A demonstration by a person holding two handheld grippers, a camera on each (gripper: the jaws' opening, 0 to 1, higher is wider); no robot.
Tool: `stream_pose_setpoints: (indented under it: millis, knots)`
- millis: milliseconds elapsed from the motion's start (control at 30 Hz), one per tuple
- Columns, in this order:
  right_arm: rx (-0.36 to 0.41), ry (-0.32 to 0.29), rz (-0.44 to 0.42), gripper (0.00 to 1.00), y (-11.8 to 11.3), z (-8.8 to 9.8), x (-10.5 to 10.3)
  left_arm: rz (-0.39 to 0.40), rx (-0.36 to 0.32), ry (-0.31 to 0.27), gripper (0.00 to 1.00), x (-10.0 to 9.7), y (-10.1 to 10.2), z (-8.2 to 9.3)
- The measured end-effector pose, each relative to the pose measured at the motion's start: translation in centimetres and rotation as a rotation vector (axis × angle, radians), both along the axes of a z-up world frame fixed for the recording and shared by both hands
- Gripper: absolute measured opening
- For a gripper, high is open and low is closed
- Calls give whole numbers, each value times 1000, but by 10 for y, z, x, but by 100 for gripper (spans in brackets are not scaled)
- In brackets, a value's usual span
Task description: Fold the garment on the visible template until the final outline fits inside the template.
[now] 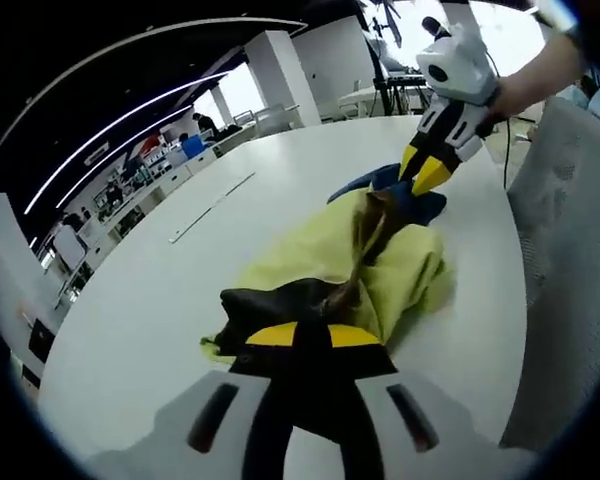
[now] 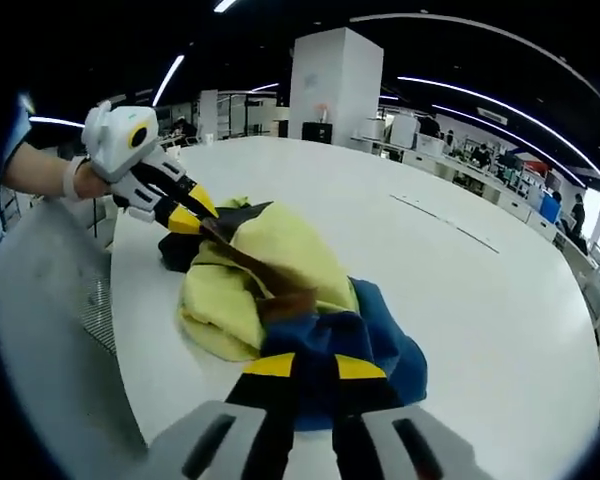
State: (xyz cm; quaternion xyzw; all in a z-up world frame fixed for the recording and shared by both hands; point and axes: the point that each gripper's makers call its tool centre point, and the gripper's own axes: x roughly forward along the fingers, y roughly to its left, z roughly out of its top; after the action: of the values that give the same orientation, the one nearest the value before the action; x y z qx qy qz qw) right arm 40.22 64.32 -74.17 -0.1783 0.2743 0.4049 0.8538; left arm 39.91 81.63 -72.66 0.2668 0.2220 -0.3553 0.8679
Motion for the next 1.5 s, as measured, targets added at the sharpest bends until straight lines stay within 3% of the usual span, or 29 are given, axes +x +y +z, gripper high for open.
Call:
stream_pose_setpoints:
  millis: [167, 467, 633, 1133, 1267, 1500]
  knots:
    - [-6, 3, -12, 0, 1, -6, 3, 17, -8, 7, 1, 1, 3, 0]
    - [10, -37, -37, 0, -6, 9, 5, 41, -32, 10, 0, 3, 6, 3]
    - [29, -65, -63, 0, -13, 28, 9, 55, -66, 7, 0, 6, 6, 12]
    - [149, -173, -164, 0, -27, 97, 39, 76, -161, -63, 0, 30, 3, 68]
    - [179, -204, -176, 0, -28, 115, 43, 53, -143, -77, 0, 33, -6, 65]
    - [175, -197, -197, 0, -34, 110, 44, 42, -124, -28, 9, 32, -17, 36]
